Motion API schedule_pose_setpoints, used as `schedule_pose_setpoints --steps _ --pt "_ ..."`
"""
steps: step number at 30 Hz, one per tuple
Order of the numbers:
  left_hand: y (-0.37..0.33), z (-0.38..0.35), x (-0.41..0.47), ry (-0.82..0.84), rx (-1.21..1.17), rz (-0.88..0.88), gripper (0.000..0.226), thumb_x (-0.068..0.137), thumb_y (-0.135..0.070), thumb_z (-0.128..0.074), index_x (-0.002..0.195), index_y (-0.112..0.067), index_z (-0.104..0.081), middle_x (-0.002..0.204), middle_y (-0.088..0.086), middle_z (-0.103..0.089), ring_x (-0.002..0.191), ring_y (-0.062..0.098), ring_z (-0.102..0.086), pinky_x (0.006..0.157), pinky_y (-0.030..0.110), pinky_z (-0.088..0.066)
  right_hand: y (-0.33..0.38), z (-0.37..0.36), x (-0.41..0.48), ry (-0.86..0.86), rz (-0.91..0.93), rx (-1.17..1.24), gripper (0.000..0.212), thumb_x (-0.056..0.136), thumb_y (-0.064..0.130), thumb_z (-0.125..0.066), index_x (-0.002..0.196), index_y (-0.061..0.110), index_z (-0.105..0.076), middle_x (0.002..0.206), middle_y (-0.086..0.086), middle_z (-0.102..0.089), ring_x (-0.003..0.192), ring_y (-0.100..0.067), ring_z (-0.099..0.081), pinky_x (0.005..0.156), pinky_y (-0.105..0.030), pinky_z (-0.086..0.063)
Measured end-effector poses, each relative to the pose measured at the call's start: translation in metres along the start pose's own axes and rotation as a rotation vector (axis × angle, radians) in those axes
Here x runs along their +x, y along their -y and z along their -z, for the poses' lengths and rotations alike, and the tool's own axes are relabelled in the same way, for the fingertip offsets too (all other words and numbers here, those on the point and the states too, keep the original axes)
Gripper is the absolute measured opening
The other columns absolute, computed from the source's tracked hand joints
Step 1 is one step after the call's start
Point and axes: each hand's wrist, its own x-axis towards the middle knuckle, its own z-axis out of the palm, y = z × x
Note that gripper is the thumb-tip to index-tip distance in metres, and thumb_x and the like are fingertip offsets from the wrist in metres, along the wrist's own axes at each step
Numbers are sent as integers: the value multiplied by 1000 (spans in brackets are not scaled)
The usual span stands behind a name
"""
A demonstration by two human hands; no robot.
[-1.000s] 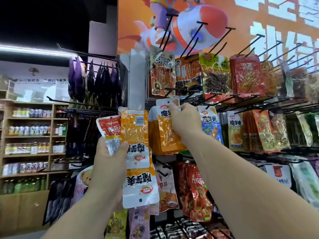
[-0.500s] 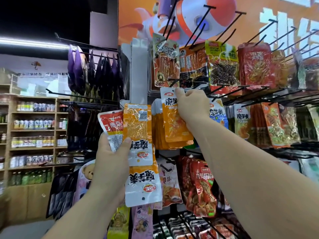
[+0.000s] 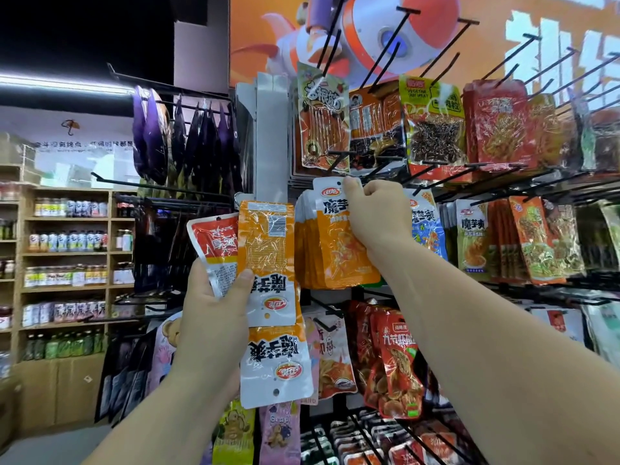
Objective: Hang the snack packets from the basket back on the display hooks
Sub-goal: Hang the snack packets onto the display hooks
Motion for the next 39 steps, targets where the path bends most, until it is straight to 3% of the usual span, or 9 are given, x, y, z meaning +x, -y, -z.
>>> schedule_pose_setpoints --steps 6,17,22,25,28,30,34,36,39 --pt "2 3 0 -4 -7 9 20 108 -18 -56 116 -35 -59 107 1 -78 88 29 -79 66 52 -65 1 0 2 28 8 -4 58 100 47 -59 56 18 -36 53 2 -36 54 -22 -36 58 -39 -34" --pt "2 -2 1 29 -19 4 22 108 -18 -55 120 -36 -58 111 0 -78 94 28 -79 70 52 -65 3 -1 9 26 -12 -7 59 99 45 -62 53 19 -36 50 1 -32 53 -22 -36 57 -41 -36" --pt "6 -3 1 23 -8 6 23 108 -19 -55 123 -37 -57 110 -3 -78 93 24 -79 70 50 -65 -6 -8 9 26 -6 -7 54 96 46 -64 56 18 -40 56 -6 -41 56 -29 -51 56 -44 -44" --pt "7 -3 1 32 -4 10 24 107 -20 -56 121 -40 -57 109 -7 -78 94 22 -79 75 51 -64 -9 -12 10 40 14 -51 49 98 46 -61 62 15 -47 55 -5 -48 55 -28 -56 76 -37 -35" --pt "7 -3 1 35 2 11 23 107 -20 -56 116 -41 -58 105 -9 -78 90 19 -79 68 46 -65 -13 -13 -4 7 110 -213 28 103 43 -56 107 15 -57 78 5 -52 73 -21 -53 74 -32 -36" --pt "7 -1 1 33 3 9 22 107 -19 -55 116 -39 -58 106 -6 -79 89 21 -79 63 43 -64 -18 -16 -19 -37 265 -272 37 102 40 -59 130 17 -48 102 2 -53 86 -17 -49 70 -31 -36" --pt "10 2 1 21 -2 15 21 108 -18 -54 116 -37 -59 109 -2 -78 93 27 -79 70 54 -64 -38 -27 -35 -93 502 -406 50 95 46 -68 134 17 -58 131 -9 -50 117 -25 -51 93 -38 -48" --pt "11 2 1 15 6 16 21 108 -18 -54 118 -35 -59 108 -4 -79 92 25 -79 67 49 -64 -40 -25 -39 -14 462 -348 62 93 49 -70 144 17 -55 147 -11 -46 135 -27 -44 110 -40 -41" --pt "13 3 2 1 22 17 20 108 -18 -55 119 -33 -59 106 -4 -79 90 24 -79 65 46 -63 -41 -22 -45 59 413 -327 72 90 53 -73 150 22 -50 156 -9 -42 146 -27 -36 117 -42 -35"
